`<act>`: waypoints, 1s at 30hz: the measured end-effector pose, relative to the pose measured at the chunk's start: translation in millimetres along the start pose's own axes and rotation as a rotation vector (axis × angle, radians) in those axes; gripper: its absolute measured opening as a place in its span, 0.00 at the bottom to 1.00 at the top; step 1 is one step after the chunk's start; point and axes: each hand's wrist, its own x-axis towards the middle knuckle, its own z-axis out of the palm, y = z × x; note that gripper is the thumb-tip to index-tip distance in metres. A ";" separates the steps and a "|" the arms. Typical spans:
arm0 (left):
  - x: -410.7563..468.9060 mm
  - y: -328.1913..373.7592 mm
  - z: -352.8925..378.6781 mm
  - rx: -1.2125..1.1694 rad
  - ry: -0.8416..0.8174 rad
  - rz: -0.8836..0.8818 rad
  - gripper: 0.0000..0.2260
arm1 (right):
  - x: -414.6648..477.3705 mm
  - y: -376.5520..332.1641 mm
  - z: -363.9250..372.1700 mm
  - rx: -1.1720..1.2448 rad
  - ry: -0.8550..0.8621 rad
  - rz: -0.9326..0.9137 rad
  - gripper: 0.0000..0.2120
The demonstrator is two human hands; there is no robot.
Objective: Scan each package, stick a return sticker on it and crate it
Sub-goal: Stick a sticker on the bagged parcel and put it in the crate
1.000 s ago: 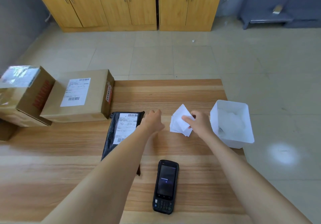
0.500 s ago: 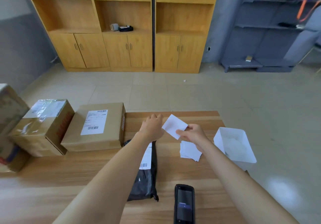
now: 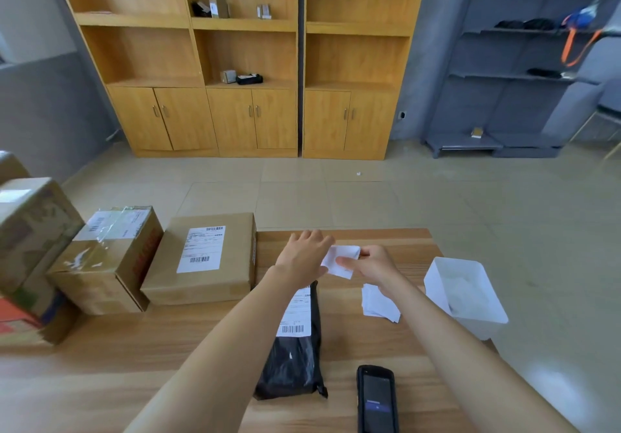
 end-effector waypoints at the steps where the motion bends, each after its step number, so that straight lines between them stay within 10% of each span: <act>1: -0.3 0.2 -0.5 -0.010 0.012 0.019 0.23 | -0.7 0.3 0.7 0.005 0.007 0.004 0.16; 19: 6.7 -0.2 0.5 -0.526 -0.034 -0.314 0.09 | -7.4 0.3 -21.4 -0.051 -0.123 -0.008 0.12; 30: 4.6 1.8 9.0 -0.450 -0.106 -0.351 0.13 | 6.4 -2.1 -15.1 -0.091 -0.146 -0.039 0.07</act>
